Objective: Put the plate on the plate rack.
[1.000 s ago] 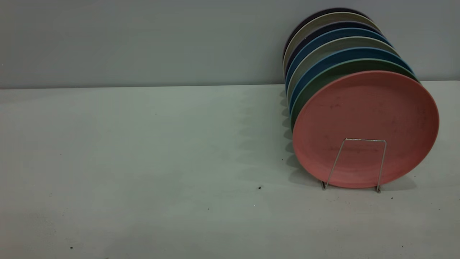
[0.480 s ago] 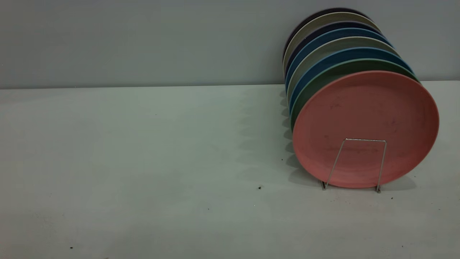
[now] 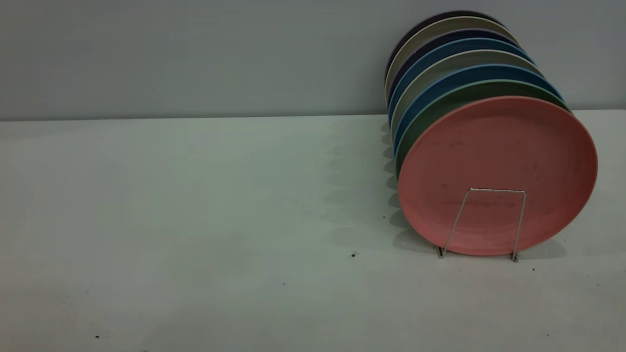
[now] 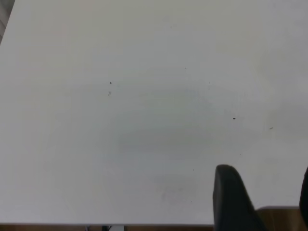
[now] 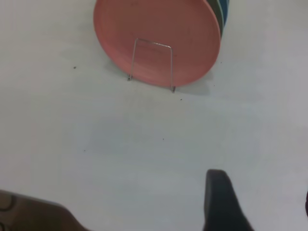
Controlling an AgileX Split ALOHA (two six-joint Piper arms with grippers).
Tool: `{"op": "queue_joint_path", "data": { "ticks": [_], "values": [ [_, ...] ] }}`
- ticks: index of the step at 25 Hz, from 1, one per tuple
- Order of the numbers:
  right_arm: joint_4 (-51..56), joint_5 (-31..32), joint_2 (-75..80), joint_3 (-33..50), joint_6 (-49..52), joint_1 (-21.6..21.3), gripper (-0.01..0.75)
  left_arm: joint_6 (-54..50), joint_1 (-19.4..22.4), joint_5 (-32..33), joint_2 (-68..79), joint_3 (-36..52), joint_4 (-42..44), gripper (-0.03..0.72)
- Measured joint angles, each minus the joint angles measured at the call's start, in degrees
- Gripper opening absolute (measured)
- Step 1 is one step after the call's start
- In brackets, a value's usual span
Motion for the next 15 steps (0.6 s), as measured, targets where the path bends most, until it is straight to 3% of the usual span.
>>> {"op": "queue_joint_path", "data": {
  "ticks": [15],
  "values": [
    [-0.59, 0.0, 0.0, 0.0, -0.6, 0.0, 0.429, 0.0, 0.0, 0.0, 0.0, 0.0, 0.0, 0.381]
  ]
}}
